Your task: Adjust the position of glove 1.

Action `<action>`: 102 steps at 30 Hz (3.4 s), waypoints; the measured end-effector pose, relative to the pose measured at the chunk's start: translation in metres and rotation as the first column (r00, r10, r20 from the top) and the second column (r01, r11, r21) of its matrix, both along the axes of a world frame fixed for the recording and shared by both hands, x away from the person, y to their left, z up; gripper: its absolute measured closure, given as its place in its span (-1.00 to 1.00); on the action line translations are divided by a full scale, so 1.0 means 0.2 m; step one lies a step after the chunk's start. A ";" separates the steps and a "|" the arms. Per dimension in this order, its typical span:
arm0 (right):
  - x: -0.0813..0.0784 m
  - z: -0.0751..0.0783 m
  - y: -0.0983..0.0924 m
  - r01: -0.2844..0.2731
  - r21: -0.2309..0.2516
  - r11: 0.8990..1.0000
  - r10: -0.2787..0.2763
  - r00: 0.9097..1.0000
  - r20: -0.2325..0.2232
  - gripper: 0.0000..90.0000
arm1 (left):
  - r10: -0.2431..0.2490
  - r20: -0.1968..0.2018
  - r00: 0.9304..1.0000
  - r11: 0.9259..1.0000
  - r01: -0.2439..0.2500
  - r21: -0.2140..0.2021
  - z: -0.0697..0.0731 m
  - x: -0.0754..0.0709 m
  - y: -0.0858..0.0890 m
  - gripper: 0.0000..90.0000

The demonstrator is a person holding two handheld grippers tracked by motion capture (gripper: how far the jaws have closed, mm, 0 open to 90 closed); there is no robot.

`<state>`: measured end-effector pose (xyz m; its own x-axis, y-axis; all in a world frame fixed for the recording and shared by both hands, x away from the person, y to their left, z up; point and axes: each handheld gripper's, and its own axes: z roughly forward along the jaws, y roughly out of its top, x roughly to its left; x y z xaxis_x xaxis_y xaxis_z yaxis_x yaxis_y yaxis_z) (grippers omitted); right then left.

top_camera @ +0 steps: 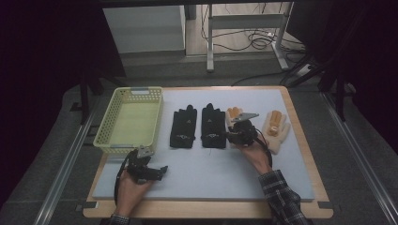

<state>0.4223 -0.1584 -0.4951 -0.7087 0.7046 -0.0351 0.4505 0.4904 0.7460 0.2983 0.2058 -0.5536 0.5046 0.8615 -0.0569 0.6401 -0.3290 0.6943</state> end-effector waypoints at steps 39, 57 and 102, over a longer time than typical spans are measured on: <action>0.11 0.14 0.06 0.113 -0.050 0.992 -0.112 0.993 0.024 0.87 | 0.000 -0.003 1.000 1.000 0.000 -0.001 0.00 0.00 0.00 -0.97; 0.04 0.17 0.40 -0.078 0.035 0.996 0.078 0.997 -0.004 0.38 | -0.001 -0.002 1.000 1.000 0.001 -0.001 0.00 0.00 0.00 -0.97; -0.12 0.13 0.19 -0.047 0.161 0.986 0.063 0.994 -0.094 0.84 | -0.001 -0.001 1.000 1.000 0.001 0.002 0.00 0.00 0.00 -0.97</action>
